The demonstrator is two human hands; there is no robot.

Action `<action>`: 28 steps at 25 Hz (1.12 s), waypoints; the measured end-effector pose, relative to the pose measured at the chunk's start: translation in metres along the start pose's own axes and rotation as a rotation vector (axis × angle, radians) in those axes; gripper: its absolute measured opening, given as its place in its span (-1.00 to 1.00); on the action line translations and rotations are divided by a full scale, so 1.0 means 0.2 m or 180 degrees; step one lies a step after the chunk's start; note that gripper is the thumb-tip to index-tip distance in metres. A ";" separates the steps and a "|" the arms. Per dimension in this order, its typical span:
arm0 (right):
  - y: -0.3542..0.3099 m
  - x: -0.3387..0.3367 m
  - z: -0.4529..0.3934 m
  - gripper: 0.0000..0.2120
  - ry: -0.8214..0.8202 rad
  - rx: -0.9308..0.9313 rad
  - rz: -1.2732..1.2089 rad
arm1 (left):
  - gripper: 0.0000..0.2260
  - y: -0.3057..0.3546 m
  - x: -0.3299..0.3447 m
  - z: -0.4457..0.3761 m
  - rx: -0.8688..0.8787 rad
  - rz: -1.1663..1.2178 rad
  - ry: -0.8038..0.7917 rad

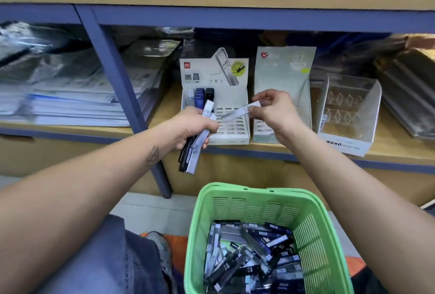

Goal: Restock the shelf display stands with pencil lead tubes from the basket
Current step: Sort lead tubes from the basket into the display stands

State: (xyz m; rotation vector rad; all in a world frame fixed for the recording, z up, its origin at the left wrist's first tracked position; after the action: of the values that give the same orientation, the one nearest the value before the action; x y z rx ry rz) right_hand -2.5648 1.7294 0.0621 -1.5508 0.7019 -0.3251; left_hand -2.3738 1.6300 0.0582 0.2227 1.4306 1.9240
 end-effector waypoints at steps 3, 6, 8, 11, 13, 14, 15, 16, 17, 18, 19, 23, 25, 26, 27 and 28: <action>-0.01 0.08 -0.04 -0.82 -0.0081 -0.0251 0.0172 | -0.82 0.03 -0.09 -0.03 -0.0061 0.0283 0.0371; -0.02 0.16 -0.08 -0.85 -0.0209 -0.0321 -0.0053 | -0.81 0.07 -0.19 -0.07 -0.0018 0.0359 0.0513; -0.04 0.21 -0.11 -0.86 -0.0256 -0.0350 0.0024 | -0.81 0.08 -0.26 -0.09 -0.0021 0.0337 0.0637; -0.10 0.28 -0.14 -0.91 -0.0388 -0.0495 0.0204 | -0.77 0.06 -0.34 -0.13 -0.0152 0.0217 0.0933; -0.15 0.35 -0.16 -0.94 -0.0480 -0.0696 0.0376 | -0.75 0.04 -0.39 -0.16 -0.0175 0.0089 0.1112; -0.18 0.39 -0.17 -0.94 -0.0505 -0.0805 0.0439 | -0.74 0.03 -0.40 -0.18 -0.0151 0.0008 0.1164; -0.21 0.42 -0.18 -0.91 -0.0502 -0.0899 0.0502 | -0.74 0.02 -0.41 -0.19 -0.0123 -0.0079 0.1180; -0.23 0.45 -0.20 -0.87 -0.0485 -0.0966 0.0578 | -0.74 0.01 -0.41 -0.20 -0.0097 -0.0152 0.1166; -0.24 0.48 -0.20 -0.85 -0.0465 -0.1008 0.0659 | -0.73 0.01 -0.41 -0.21 -0.0084 -0.0198 0.1136; -0.25 0.50 -0.21 -0.85 -0.0447 -0.1050 0.0749 | -0.71 0.01 -0.41 -0.22 -0.0069 -0.0243 0.1108; -0.26 0.52 -0.22 -0.86 -0.0411 -0.1128 0.0902 | -0.70 0.00 -0.41 -0.23 -0.0052 -0.0301 0.1091; -0.28 0.62 -0.27 -0.93 -0.0166 -0.1671 0.1834 | -0.69 0.00 -0.40 -0.26 0.0009 -0.0451 0.1055; -0.28 0.67 -0.30 -0.89 -0.0170 -0.1705 0.2233 | -0.69 -0.01 -0.40 -0.27 -0.0009 -0.0487 0.1039; -0.26 0.69 -0.32 -0.88 -0.0180 -0.1669 0.2374 | -0.69 -0.01 -0.40 -0.27 -0.0021 -0.0503 0.1030; -0.25 0.70 -0.33 -0.86 -0.0196 -0.1634 0.2444 | -0.69 -0.02 -0.40 -0.28 -0.0036 -0.0502 0.1015; -0.23 0.71 -0.33 -0.85 -0.0200 -0.1615 0.2466 | -0.69 -0.02 -0.40 -0.28 -0.0052 -0.0480 0.1000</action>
State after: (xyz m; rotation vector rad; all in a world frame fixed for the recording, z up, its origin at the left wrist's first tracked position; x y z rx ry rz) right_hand -2.4840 1.5884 0.0861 -1.6070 1.3353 0.5142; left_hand -2.3436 1.5378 0.0554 -0.1996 1.5815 1.9041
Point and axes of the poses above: each hand's wrist, its own z-axis away from the middle knuckle, its own x-axis out of the palm, y = z × x, the point moved 1 cm from there along -z, towards the middle knuckle, and after that the axes turned 4 degrees about -x, right-handed, at the moved point
